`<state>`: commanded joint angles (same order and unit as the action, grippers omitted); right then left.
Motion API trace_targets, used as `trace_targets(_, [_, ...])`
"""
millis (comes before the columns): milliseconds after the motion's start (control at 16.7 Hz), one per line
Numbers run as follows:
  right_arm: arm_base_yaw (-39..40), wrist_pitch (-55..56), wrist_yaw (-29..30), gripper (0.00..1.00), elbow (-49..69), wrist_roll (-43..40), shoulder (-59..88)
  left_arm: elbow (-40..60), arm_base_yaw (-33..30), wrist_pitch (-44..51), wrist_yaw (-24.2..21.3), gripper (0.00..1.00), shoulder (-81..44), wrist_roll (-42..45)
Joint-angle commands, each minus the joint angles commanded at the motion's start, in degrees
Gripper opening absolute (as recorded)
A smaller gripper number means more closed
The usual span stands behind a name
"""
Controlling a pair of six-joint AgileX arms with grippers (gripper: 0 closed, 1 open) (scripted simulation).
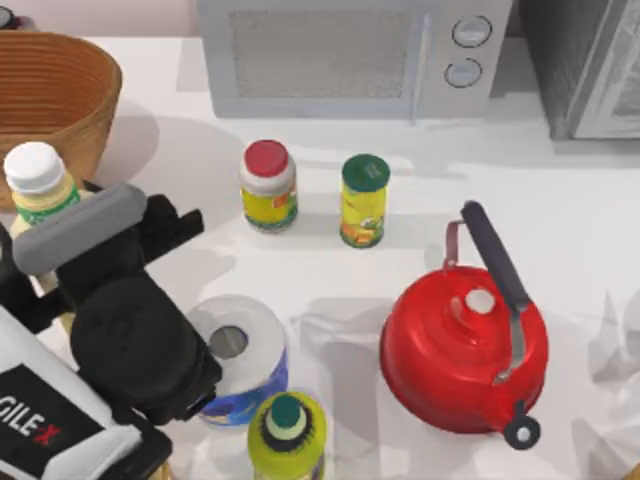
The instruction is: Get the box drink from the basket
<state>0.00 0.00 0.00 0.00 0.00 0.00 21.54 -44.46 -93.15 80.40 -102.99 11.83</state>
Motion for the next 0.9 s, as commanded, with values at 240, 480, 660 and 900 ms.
trace_targets(240, [0.0,0.0,0.0,1.00,0.0,0.0,0.0,0.0,0.0,0.0,0.0,0.60,0.0,0.0])
trace_targets(480, [0.0,0.0,0.0,1.00,0.0,0.0,0.0,0.0,0.0,0.0,0.0,0.90,0.0,0.0])
trace_targets(660, [0.0,0.0,0.0,1.00,0.0,0.0,0.0,0.0,0.0,0.0,0.0,1.00,0.0,0.0])
trace_targets(900, [0.0,0.0,0.0,1.00,0.0,0.0,0.0,0.0,0.0,0.0,0.0,1.00,0.0,0.0])
